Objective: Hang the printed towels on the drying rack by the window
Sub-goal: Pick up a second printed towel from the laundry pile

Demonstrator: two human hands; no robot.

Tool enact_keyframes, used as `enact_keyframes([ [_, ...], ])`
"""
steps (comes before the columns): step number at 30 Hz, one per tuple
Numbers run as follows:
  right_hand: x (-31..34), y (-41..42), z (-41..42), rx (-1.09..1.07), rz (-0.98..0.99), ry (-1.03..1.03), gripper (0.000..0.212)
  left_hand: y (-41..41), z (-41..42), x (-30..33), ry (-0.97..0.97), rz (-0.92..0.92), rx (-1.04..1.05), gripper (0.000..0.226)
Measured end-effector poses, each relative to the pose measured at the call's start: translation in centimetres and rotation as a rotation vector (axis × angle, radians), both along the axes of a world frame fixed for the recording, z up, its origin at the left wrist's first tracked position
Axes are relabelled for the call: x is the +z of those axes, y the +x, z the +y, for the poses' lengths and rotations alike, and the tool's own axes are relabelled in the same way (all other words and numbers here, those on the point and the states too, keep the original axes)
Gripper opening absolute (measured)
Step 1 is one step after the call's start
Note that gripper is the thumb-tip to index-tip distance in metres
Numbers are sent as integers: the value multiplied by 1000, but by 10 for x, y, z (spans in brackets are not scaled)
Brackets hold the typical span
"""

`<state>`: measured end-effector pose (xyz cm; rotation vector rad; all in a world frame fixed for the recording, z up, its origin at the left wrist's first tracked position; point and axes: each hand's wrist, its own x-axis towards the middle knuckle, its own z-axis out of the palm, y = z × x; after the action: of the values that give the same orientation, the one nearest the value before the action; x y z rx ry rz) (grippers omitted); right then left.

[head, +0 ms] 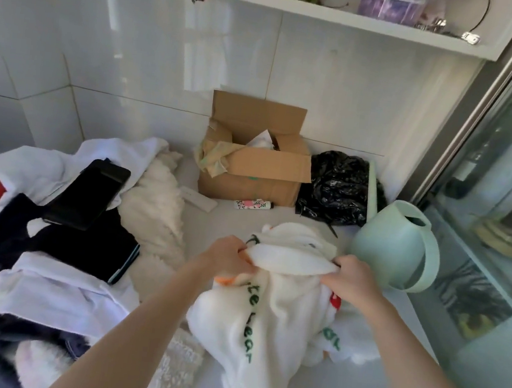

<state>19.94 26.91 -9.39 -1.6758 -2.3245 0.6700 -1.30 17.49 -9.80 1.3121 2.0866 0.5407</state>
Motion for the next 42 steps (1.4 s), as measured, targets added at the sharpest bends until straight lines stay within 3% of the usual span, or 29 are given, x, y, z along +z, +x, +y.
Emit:
enact_keyframes([
  [7,45,6,-11,49,243,55,20,23,-36,44,219,25,98,23],
  [15,108,17,-67,134,643,181,17,60,-111,85,419,-20,263,21],
  [19,131,20,-102,254,649,291,15,76,-161,92,447,-31,378,29],
  [23,134,7,-144,434,669,272,19,87,-225,93,454,-46,551,34],
  [27,125,-19,-185,548,645,200,18,88,-299,95,254,-61,626,39],
  [31,121,-45,-239,721,632,180,26,87,-377,95,172,-42,746,23],
  [36,121,-75,-306,806,540,160,45,85,-455,105,286,-23,929,32],
  [42,134,-112,-402,1005,602,28,40,82,-556,117,470,125,1188,32],
])
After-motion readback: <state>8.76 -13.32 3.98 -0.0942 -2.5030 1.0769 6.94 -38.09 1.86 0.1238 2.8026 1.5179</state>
